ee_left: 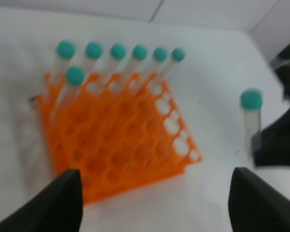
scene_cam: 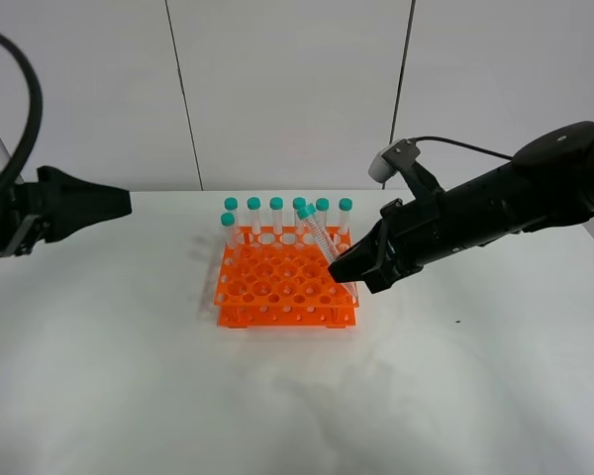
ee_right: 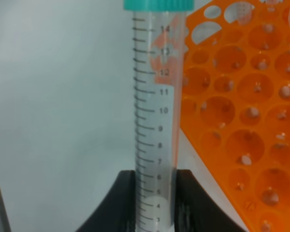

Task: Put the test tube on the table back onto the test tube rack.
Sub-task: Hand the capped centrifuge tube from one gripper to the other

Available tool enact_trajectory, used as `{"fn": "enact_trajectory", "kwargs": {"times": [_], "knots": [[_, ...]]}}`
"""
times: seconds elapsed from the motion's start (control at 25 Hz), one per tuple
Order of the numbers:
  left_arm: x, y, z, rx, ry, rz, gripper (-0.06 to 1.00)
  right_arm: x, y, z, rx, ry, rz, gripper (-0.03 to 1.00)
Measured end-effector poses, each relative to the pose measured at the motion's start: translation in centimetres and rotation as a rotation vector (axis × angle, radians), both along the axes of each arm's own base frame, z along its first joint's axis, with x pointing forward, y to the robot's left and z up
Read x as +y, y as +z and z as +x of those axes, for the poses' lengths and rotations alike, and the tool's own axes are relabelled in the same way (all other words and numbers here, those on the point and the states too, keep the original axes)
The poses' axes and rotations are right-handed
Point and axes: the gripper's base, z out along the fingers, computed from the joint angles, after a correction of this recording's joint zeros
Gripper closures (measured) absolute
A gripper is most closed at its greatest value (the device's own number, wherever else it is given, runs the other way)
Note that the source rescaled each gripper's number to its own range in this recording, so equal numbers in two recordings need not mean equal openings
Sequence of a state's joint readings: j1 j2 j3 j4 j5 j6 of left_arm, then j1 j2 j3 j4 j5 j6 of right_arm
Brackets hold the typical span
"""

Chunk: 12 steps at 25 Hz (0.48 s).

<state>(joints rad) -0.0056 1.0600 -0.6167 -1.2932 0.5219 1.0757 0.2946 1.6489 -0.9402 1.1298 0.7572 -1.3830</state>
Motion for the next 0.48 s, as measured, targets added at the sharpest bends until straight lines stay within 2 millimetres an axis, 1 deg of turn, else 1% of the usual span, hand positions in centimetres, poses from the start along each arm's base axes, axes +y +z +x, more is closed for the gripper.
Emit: {"fn": "enact_trajectory", "kwargs": {"times": [0.08,0.16,0.28,0.48], "knots": [[-0.6,-0.4,1.7,-0.001,-0.019,-0.039,-0.03,0.0,0.0,0.0,0.002,-0.006,0.006,0.94],[-1.7,-1.0,3.2,0.020,-0.051,-0.067,-0.03,0.0,0.1,0.0,0.002,-0.008,0.010,0.94],[-4.0,-1.3,4.9,0.047,-0.116,-0.105,-0.03,0.1,0.1,0.1,0.003,-0.011,0.012,0.94],[-8.2,-1.7,6.8,0.076,-0.227,-0.127,-0.03,0.1,0.2,0.1,0.009,-0.022,0.028,0.94]]}}
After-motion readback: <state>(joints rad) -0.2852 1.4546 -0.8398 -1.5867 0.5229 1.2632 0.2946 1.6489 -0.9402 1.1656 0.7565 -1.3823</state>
